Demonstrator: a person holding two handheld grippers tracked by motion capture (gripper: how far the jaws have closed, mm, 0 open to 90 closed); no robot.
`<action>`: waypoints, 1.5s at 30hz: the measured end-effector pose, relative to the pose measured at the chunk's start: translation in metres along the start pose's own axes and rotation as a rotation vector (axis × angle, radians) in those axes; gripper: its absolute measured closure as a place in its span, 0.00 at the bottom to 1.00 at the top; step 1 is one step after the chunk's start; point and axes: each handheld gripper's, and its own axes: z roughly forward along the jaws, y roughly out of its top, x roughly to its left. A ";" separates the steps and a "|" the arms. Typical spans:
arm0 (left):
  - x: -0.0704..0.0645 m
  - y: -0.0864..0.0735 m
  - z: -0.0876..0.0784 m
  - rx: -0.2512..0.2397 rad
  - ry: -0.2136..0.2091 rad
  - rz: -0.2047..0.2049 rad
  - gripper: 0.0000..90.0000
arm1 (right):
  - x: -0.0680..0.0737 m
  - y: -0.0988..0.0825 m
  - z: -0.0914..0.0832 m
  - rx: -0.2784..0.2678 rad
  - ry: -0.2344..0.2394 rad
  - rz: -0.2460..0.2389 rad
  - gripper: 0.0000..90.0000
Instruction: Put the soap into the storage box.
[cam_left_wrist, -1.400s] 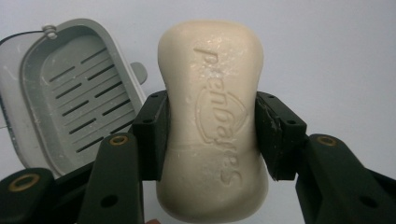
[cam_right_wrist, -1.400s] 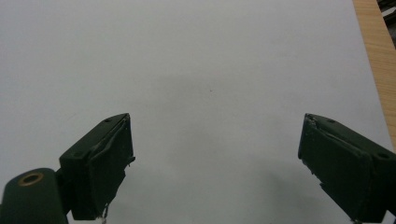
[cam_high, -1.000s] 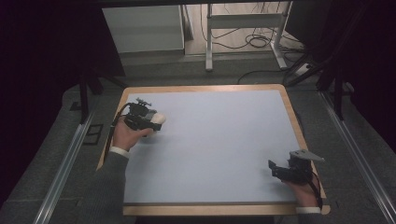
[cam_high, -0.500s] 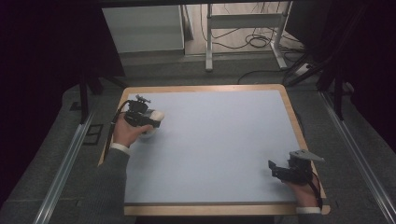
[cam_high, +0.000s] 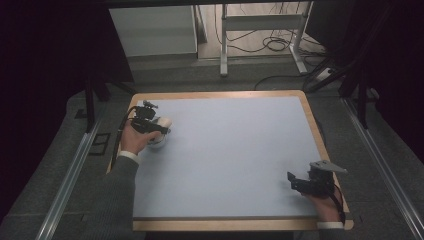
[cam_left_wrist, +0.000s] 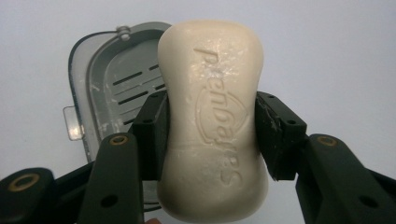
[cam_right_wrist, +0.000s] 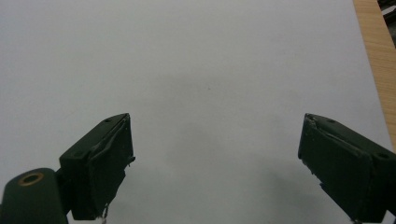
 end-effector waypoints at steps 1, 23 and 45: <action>0.001 0.000 0.001 0.001 0.008 -0.003 0.55 | 0.000 0.000 0.000 0.000 -0.001 0.001 0.11; 0.007 0.002 0.014 0.018 0.046 -0.023 0.55 | 0.000 -0.001 0.001 0.003 -0.002 -0.002 0.11; -0.007 0.003 -0.005 -0.090 -0.030 0.008 0.45 | 0.000 -0.001 0.001 0.003 -0.001 -0.003 0.11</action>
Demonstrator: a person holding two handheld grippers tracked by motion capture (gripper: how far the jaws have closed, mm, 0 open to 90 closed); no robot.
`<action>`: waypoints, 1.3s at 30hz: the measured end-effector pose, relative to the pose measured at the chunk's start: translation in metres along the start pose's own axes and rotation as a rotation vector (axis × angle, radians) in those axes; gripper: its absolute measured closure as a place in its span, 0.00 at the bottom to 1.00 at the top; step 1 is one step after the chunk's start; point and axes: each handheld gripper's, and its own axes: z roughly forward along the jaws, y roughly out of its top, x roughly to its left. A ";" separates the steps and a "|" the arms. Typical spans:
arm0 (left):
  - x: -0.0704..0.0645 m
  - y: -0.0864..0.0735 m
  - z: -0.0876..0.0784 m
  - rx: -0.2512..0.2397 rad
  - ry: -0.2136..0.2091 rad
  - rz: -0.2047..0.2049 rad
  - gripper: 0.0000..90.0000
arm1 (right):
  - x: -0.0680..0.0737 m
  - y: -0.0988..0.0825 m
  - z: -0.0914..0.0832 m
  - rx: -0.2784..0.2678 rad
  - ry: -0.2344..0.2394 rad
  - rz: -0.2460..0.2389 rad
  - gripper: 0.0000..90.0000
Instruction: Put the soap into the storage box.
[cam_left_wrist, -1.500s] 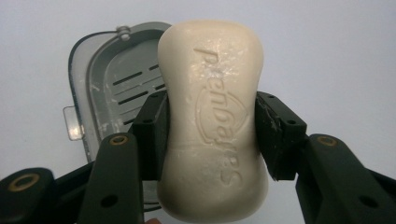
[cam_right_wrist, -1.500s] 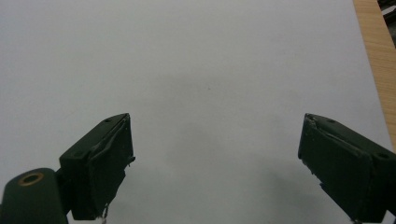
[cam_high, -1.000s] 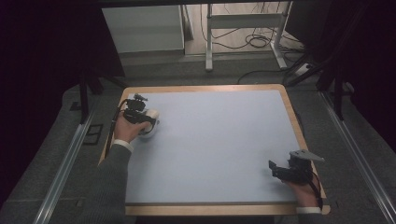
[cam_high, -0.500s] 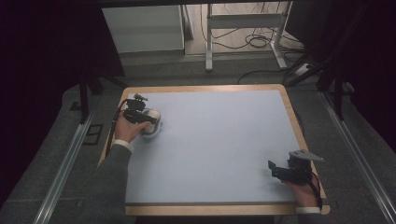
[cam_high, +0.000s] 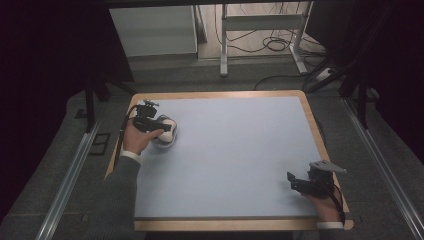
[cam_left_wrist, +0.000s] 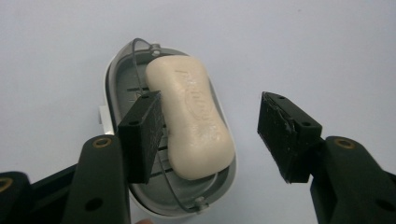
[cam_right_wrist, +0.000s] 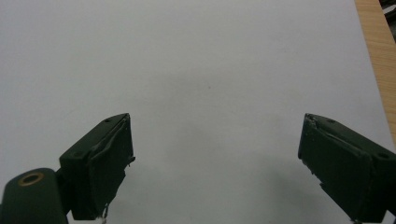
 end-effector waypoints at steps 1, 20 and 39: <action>-0.001 0.000 -0.002 -0.005 -0.009 0.001 0.45 | 0.000 0.000 0.000 -0.001 0.000 0.001 0.11; -0.012 -0.017 -0.015 -0.038 -0.130 0.053 0.41 | 0.002 0.003 0.003 0.000 0.007 -0.006 0.11; -0.036 -0.075 -0.020 -0.079 -0.233 0.152 0.32 | 0.003 0.003 0.004 0.002 0.003 -0.011 0.11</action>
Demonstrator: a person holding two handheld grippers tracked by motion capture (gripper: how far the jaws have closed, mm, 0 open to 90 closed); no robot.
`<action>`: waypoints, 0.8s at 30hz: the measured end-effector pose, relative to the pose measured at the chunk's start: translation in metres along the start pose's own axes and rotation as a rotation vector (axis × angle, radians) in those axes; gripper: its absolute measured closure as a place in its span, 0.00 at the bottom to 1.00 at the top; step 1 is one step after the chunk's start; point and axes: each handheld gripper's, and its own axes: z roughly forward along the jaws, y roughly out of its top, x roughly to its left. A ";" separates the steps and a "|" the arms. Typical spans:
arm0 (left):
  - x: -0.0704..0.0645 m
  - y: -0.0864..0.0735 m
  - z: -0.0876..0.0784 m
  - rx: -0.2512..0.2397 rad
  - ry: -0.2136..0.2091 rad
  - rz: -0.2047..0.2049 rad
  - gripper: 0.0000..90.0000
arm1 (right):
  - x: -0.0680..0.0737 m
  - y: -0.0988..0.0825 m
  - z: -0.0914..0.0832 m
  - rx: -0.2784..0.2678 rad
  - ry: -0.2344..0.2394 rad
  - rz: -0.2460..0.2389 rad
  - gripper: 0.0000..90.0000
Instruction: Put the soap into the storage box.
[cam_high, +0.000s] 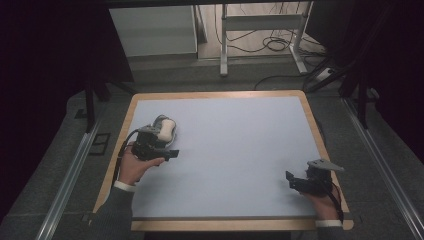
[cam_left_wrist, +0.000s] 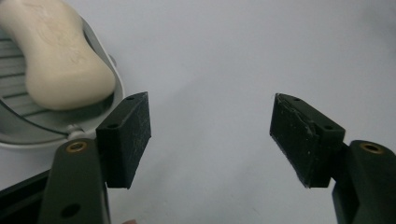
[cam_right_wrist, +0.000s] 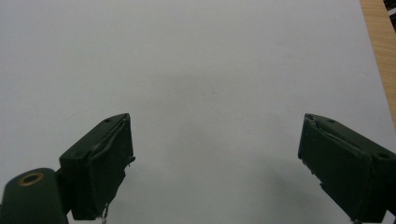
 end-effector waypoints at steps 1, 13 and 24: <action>-0.001 -0.003 0.001 -0.001 -0.004 0.002 0.32 | 0.000 0.000 0.000 0.000 0.000 -0.002 0.11; -0.015 -0.040 0.014 0.003 -0.027 0.016 0.29 | 0.000 0.000 0.000 0.005 -0.002 -0.008 0.11; -0.015 -0.050 0.016 -0.007 -0.025 0.004 0.28 | 0.001 0.000 0.001 0.004 -0.004 -0.012 0.11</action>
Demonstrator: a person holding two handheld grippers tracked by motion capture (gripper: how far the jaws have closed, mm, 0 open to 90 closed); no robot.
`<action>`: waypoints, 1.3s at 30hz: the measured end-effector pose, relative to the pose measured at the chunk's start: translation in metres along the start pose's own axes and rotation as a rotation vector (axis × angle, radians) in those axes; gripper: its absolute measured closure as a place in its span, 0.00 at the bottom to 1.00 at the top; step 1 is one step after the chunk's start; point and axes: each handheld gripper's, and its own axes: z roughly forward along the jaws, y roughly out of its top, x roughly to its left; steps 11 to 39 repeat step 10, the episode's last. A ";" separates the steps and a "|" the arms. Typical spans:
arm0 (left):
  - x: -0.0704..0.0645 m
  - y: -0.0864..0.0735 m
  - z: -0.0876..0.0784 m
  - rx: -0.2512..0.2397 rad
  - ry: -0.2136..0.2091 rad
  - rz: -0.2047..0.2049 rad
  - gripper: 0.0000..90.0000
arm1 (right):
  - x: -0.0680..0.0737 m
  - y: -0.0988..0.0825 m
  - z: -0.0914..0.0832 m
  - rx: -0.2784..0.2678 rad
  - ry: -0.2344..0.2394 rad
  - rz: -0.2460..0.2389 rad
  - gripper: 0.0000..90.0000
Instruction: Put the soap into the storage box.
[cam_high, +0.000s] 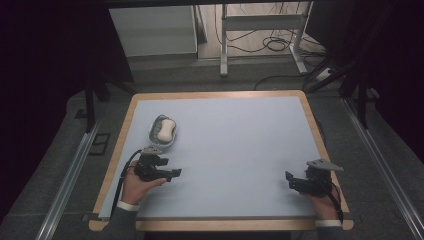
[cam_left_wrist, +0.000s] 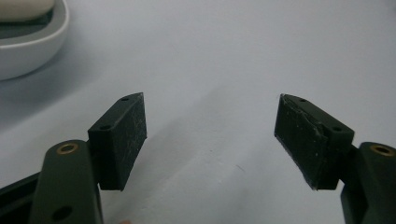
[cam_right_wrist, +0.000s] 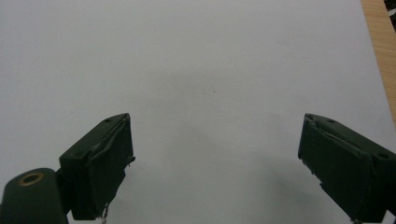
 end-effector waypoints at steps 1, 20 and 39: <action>0.001 0.000 -0.001 -0.001 0.002 -0.001 0.28 | 0.000 0.000 0.000 0.000 0.000 0.000 0.11; 0.002 -0.003 -0.001 -0.014 -0.002 -0.017 0.27 | 0.001 0.001 0.000 -0.008 0.005 -0.015 0.11; 0.002 -0.003 -0.001 -0.014 -0.002 -0.017 0.27 | 0.001 0.001 0.000 -0.008 0.005 -0.015 0.11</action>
